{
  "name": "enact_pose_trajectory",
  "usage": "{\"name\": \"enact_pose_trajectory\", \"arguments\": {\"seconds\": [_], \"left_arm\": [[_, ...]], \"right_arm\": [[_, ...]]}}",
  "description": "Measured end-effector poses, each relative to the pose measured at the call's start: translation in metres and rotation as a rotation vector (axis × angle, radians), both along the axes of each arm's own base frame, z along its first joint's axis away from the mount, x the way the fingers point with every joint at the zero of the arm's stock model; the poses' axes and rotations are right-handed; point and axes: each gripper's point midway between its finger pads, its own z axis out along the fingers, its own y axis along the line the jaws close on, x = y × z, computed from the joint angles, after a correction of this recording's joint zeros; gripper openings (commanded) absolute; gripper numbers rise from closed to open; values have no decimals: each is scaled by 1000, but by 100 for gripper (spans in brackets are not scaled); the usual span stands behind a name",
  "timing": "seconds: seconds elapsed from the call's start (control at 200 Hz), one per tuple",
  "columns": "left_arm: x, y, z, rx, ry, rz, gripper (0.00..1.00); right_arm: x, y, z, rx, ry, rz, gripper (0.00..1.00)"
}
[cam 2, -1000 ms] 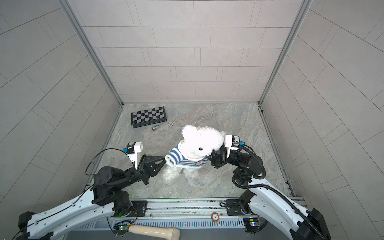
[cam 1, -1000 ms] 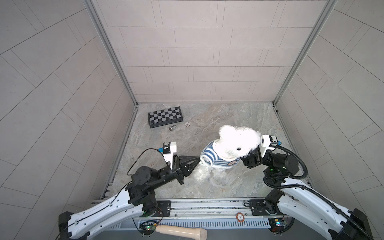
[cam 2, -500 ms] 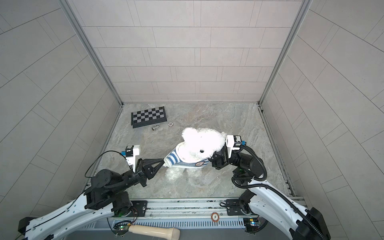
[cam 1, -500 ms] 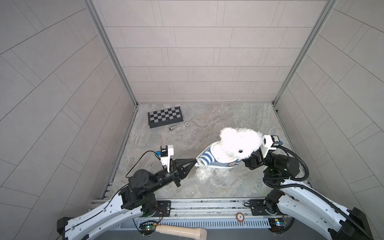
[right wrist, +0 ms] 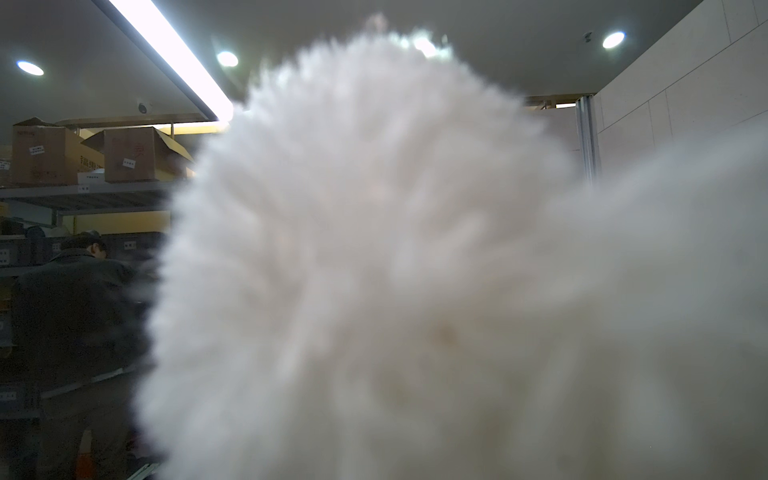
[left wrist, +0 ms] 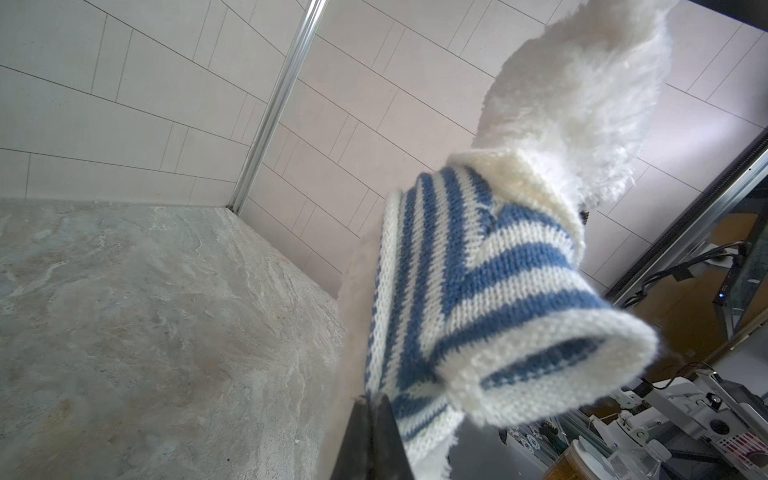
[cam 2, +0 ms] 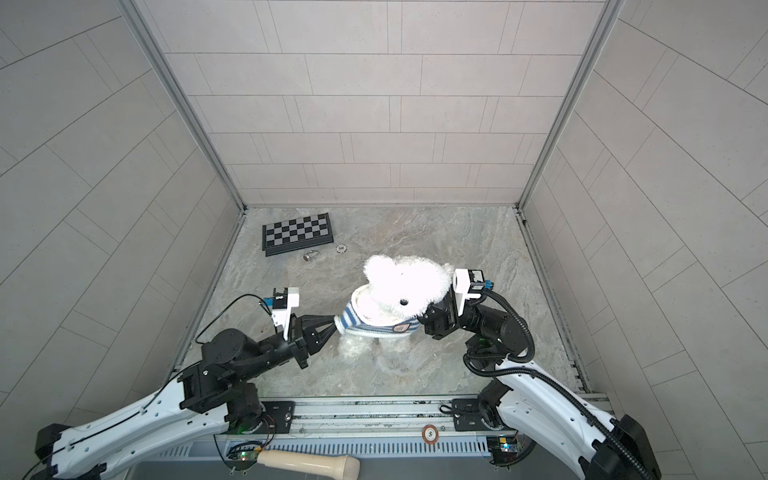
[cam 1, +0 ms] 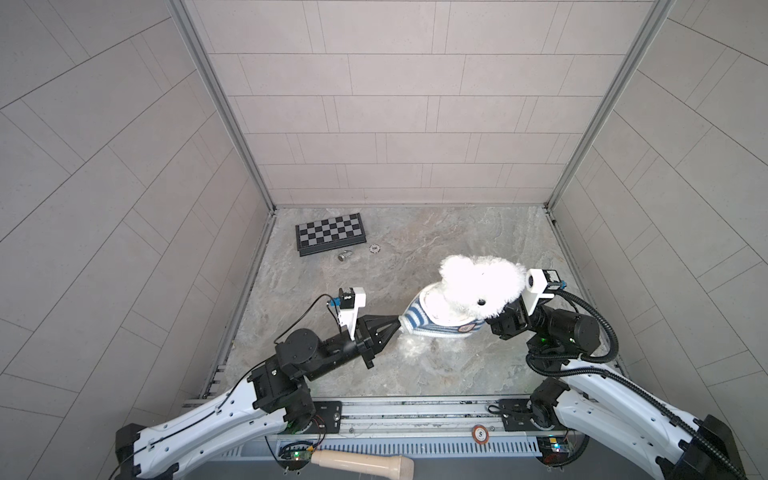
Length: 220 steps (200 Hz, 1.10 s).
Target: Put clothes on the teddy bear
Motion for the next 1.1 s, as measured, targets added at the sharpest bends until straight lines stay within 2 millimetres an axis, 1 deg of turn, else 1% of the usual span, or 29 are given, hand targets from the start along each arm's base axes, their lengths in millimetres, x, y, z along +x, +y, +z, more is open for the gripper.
{"name": "enact_pose_trajectory", "arguments": {"seconds": [0.175,0.31,0.426,0.481,0.541,0.626,0.716,0.811,0.881,0.966,1.101], "left_arm": [[-10,-15,11,9,-47,-73,0],[-17,-17,17,-4,-83,-98,0],[-19,-9,24,-28,-108,-84,23],[-20,-2,26,-40,-113,-67,31],[-21,9,27,-46,-123,-43,35],[-22,25,28,-45,-133,-2,36],[-23,39,25,-27,-134,28,32],[-28,45,22,15,-134,17,27],[-34,45,25,40,-143,-11,20],[-41,41,34,64,-157,-56,14],[-46,29,44,112,-198,-112,13]], "right_arm": [[0,-1,2,16,-13,-2,0],[-1,-2,4,21,-24,-4,0],[-2,-2,4,20,-30,-8,0],[-3,-3,4,17,-32,-10,0],[-4,-3,4,13,-41,-17,0],[-6,-4,4,6,-51,-24,0],[-8,-5,3,-2,-58,-32,0],[-7,-4,0,-20,-57,-44,0],[-4,-2,-3,-38,-50,-55,0],[1,1,-10,-65,-36,-67,0],[8,6,-19,-103,-9,-81,0]]}}
